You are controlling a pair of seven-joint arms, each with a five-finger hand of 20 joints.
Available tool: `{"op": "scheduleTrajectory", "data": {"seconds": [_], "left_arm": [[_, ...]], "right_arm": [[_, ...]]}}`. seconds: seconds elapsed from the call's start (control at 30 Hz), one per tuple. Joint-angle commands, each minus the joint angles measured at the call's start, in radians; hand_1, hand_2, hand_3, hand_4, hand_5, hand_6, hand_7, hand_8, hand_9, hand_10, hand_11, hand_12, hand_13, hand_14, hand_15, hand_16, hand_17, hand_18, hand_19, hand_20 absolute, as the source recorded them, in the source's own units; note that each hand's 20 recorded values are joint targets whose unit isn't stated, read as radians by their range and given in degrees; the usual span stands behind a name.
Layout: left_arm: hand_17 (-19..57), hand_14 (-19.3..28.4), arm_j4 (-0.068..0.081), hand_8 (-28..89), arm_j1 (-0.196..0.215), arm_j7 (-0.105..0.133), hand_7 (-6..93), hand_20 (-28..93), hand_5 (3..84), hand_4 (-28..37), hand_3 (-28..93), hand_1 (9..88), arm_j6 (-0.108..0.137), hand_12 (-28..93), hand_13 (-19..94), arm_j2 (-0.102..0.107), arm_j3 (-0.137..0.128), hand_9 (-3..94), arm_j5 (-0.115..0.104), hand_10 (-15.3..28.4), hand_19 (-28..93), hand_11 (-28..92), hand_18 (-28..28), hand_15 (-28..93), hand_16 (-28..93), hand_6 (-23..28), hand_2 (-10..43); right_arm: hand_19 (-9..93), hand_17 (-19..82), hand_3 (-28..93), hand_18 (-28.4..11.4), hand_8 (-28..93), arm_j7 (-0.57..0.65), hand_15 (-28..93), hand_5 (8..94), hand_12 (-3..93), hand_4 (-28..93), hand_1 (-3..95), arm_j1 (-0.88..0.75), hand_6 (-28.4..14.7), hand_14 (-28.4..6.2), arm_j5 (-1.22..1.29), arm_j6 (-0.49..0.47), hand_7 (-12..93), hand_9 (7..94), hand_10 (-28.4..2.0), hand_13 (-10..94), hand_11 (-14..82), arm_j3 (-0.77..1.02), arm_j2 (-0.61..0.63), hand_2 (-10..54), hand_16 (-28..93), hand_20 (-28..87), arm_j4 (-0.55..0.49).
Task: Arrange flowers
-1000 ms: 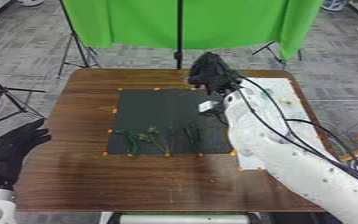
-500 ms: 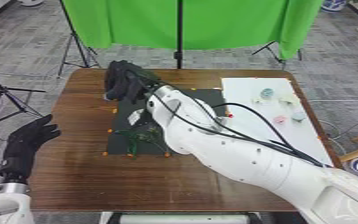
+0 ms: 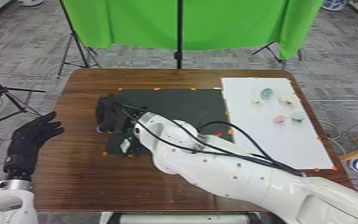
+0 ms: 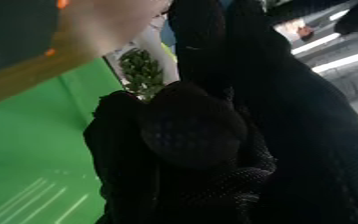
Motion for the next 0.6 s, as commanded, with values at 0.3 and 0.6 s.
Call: {"op": "scheduleTrajectory", "data": {"seconds": [0.3, 0.6], "left_arm": [[11.0, 19.4, 0.009, -6, 0.001, -0.016, 9.5, 21, 44.6, -28.3, 63, 23.6, -0.045, 13, 39, -0.017, 0.013, 44.5, 0.004, 15.2, 17, 23, 13.8, 28, -2, 7.7, 18.2], [10.9, 19.5, 0.004, -6, 0.007, -0.019, 9.0, 21, 44.4, -28.3, 63, 23.3, -0.049, 13, 39, -0.017, 0.012, 44.3, 0.008, 15.2, 17, 22, 13.9, 28, -2, 7.8, 17.0]], "right_arm": [[93, 67, 58, -10.6, 8, 0.017, 56, 74.4, 40.9, -14, 57.2, -0.013, 0.6, 0.1, -0.12, -0.014, 23, 90.0, -8.6, 94, 12.8, -0.018, -0.016, -9.5, 37, 54, 0.06], [93, 67, 58, -10.7, 7, 0.015, 55, 72.1, 41.3, -15, 56.3, -0.017, 1.4, -0.1, -0.183, -0.036, 22, 89.0, -8.5, 93, 12.8, -0.021, -0.012, -9.5, 37, 54, 0.077]]}}
